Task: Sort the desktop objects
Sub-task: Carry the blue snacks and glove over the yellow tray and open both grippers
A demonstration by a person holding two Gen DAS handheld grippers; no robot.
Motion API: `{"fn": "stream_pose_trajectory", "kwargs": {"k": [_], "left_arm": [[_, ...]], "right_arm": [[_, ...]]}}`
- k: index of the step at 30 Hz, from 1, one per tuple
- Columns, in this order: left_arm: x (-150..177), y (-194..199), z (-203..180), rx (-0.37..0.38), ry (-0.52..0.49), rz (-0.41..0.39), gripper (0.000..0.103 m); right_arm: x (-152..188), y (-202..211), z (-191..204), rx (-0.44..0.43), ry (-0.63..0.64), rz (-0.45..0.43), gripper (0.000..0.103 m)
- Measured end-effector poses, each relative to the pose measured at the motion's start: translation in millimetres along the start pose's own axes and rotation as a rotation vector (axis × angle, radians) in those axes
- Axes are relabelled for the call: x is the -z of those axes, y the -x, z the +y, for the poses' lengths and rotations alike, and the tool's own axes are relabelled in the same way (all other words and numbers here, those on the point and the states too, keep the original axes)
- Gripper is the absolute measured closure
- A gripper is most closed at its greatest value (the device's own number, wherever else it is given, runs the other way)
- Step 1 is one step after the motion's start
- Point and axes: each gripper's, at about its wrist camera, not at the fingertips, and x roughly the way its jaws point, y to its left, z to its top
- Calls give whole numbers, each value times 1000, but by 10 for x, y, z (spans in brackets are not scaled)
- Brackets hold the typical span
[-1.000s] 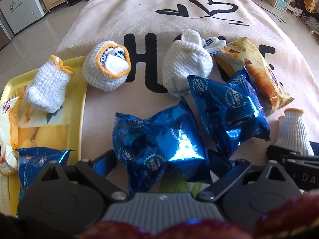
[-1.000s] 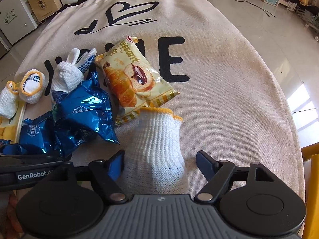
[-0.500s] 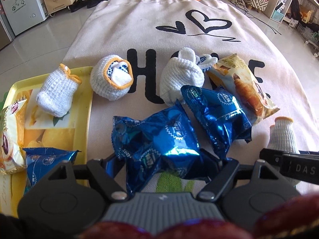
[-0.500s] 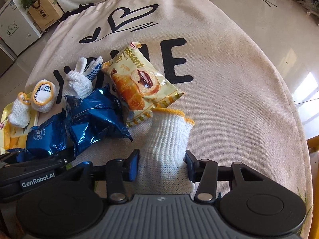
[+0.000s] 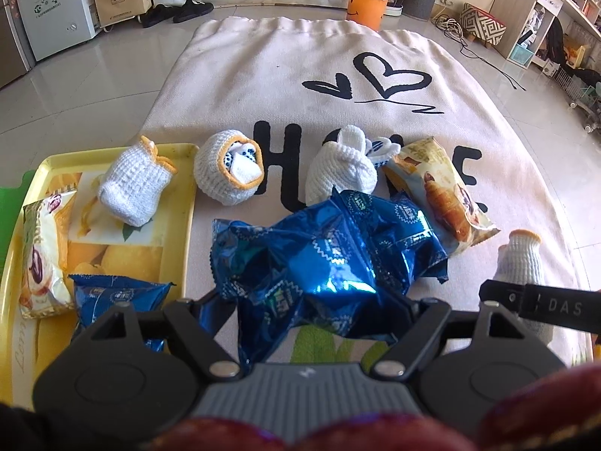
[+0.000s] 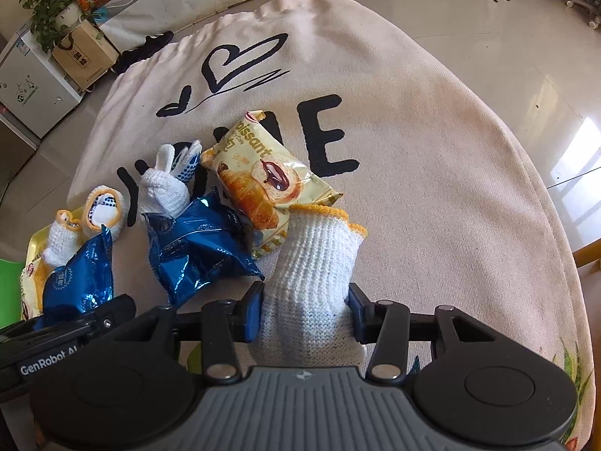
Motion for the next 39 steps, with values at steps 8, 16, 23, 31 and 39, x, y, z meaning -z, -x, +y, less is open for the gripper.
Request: {"fn": "stream_pose_trajectory", "kwargs": {"k": [8,16,23,31,39], "left_arm": [[3,157,52,-10,21,-20,23],[-6,279,209,-23,64,-35,23],[-15,451,568,-74,144,-65,23],[35,639,1094,-163,275,-93,23],[149,725,1562,-238,419,-87,23]], "right_arm": [[-11,191,135,-35,44,-60,57],[-18,246,312,-89,77,-84,57],[-19,279,673,-198,158,-105,57],[46,154,1274,-347,281,-98,57],[96,-2,1837,-472,345,-89,57]]}}
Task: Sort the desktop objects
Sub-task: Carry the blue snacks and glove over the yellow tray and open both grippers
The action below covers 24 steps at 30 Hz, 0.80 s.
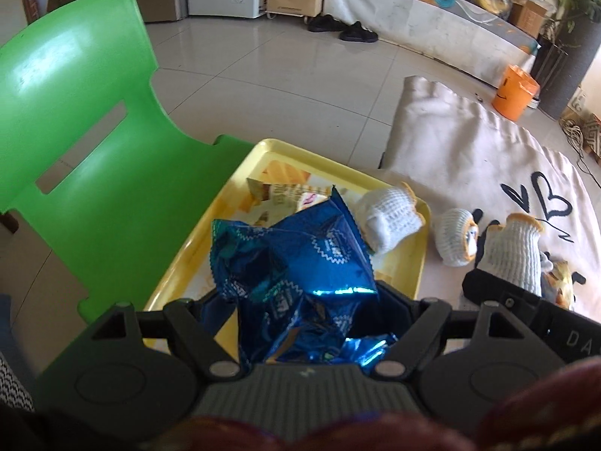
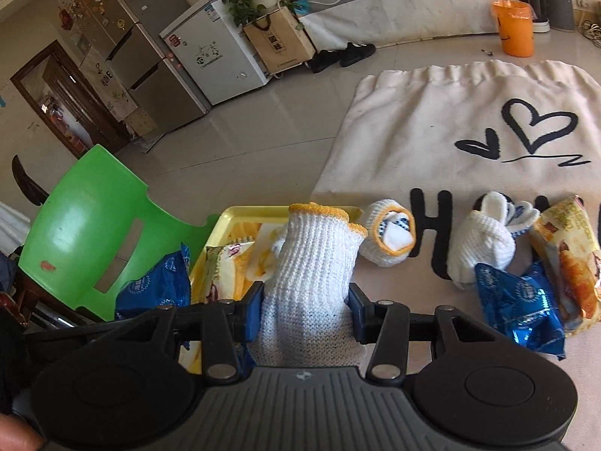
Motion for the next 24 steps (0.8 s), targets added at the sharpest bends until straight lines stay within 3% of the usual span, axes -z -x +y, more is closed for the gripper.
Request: {"fn": "stream_pose_trajectory", "kwargs": {"k": [5,12,16,18,24], "left_arm": [[-15,-56,334,-61,126,21,23],[-9,-149,562,-111,227,63,20],[-18,-143,587,-145,244,58,14],[-28,-112,590,-164,256,43,5],[-64,-6,480,-153,222,-8,5]], "right_arm": [[-45,-244,264,-70,39,1,57],[-65,-569,507,-129,57,-1,55],[-85,-680,538,-132,28,2,38],[-104,-653,515,-146,19,-19,32],[-160,-487,409,-116,-16,-45,29]]}}
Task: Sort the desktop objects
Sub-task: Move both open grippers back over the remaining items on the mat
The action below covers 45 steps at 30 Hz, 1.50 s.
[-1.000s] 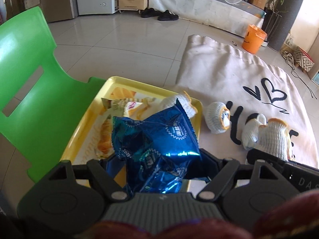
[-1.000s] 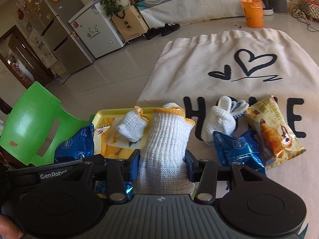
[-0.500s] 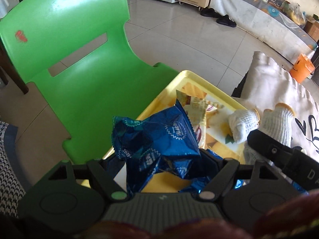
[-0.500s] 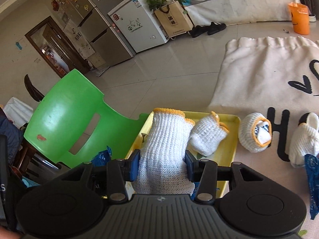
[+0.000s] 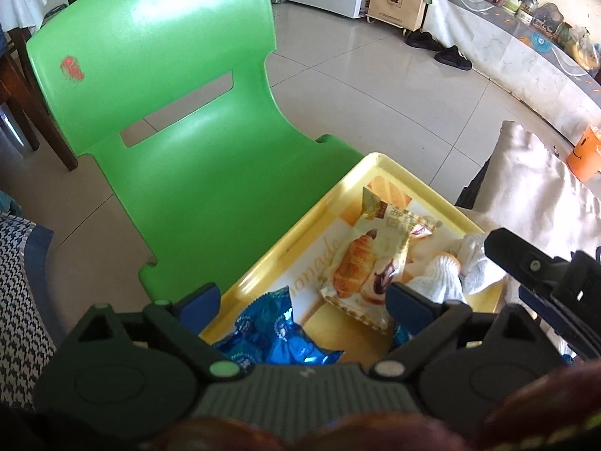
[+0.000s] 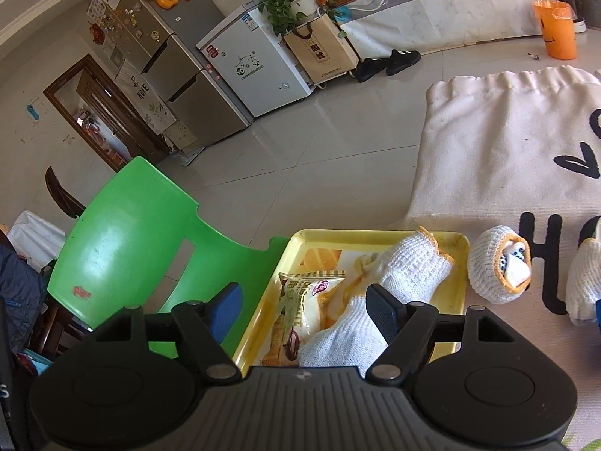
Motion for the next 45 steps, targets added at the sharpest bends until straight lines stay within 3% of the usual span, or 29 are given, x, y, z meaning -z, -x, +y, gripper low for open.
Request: {"fn": "stream_pose_trajectory", "kwargs": {"k": [6,14,23,29,31,35,45], "left_arm": [[63,138,-236,59,-67,-22,5],[361,297,-716,155,-215,-5,5],[987,442,-1142,254,-416,39,4],[1512,561,-1135,297,-515,69,4],[1696,551,-1065,288,-511,113,3],[2015,595,-923,279,-494,199,3],[2279,1222,-703,304,-540,137,1]], "right_arm": [[77,352,-132,106,26,-13,26],[283,932,-594,276,-5,2,24],[675,1570,-974,498,-16,56,23],[1069,1965,-1148,602,-89,99,23],[1213,2068,-1178,645,-118,123,23],[1421,2216,-1215,673,-199,167,23],[1718,2662,-940,612,-251,81,22]]}}
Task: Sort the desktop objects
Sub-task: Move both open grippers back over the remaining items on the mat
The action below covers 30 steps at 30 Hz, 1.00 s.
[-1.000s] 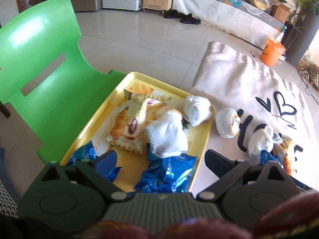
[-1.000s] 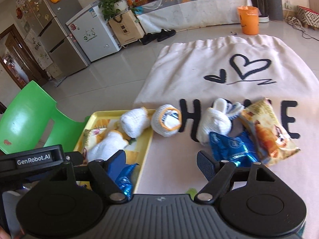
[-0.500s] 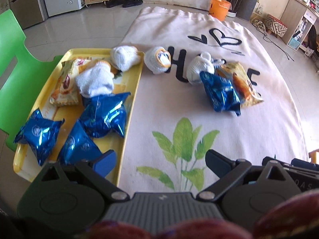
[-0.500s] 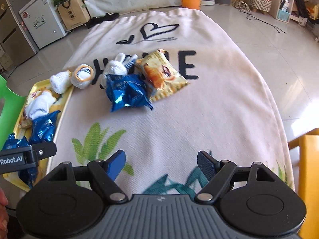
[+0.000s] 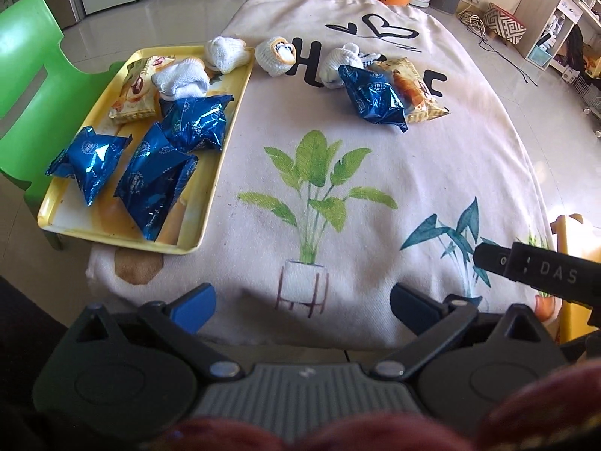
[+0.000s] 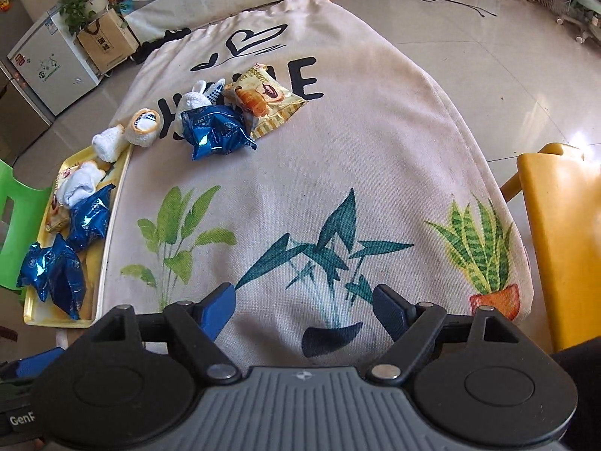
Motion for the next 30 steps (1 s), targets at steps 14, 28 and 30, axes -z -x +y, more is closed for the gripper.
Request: {"fn": "stream_pose_trajectory", "kwargs": {"k": [14,28,30], "left_arm": [[226,700,-132,-2,-32,-101,1],[205,892,-85,18,-3,-136,1],[201,880,-78,14,-8,-132,1]], "right_arm": [[324,617,-146,-105,-102,-88,21],[497,895,-122,-161,-63,-168,20],[482,856,-82,-140,-48,-159,20]]}}
